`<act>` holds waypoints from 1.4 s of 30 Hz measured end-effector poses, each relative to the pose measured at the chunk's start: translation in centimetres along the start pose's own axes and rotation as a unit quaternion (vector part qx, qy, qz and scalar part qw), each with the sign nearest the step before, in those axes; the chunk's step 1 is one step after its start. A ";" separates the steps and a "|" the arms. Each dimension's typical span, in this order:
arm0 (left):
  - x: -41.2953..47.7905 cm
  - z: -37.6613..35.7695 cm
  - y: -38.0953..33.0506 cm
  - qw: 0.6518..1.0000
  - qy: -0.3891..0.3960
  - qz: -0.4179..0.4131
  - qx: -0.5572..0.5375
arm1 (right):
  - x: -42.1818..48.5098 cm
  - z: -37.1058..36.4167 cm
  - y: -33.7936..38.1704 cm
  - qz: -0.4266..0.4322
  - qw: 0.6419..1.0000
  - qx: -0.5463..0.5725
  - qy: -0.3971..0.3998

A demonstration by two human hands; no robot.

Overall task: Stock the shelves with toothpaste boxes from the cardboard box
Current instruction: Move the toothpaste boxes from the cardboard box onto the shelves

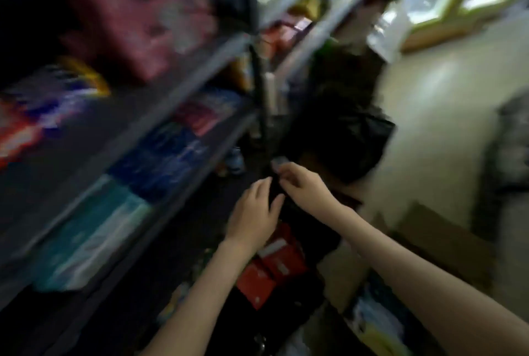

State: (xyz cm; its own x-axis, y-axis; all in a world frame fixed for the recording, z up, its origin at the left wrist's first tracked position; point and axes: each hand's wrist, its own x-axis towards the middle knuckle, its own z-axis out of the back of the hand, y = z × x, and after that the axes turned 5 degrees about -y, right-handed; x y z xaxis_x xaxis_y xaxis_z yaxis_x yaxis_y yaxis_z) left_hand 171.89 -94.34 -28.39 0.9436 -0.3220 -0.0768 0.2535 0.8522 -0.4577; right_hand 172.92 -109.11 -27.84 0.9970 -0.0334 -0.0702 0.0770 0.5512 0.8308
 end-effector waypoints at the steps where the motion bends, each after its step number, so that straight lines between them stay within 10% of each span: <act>1: 0.8 -3.1 -1.7 0.999 0.040 -0.024 0.003 | -1.3 1.8 -4.1 -0.042 0.999 -0.008 -0.011; 7: 1.7 -24.3 -10.0 0.966 0.209 -0.149 0.027 | -14.0 6.3 -29.4 -0.321 0.945 -0.029 -0.055; 12: -2.6 -40.5 -8.8 0.916 0.359 -0.175 0.043 | -26.6 1.7 -47.1 -0.511 0.856 -0.040 0.067; 23: -7.3 -60.1 -5.4 0.832 0.514 -0.145 0.150 | -30.1 -13.6 -66.2 -0.446 0.832 -0.138 0.299; 36: -3.6 -44.4 -11.5 0.836 0.438 -0.266 0.196 | -24.5 0.1 -49.1 -0.254 0.940 -0.128 0.189; 42: -2.0 -27.9 -12.1 0.908 0.279 -0.242 0.199 | -18.2 8.6 -32.2 -0.150 0.971 -0.082 0.170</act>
State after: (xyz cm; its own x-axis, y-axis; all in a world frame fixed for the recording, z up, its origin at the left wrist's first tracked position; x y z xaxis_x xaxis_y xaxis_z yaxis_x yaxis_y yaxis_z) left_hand 160.97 -115.53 -47.37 0.4752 -0.7624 -0.4393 0.7707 0.6015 -0.2104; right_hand 152.42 -133.43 -48.60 0.8666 0.0482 -0.4966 0.3329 0.6855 0.6475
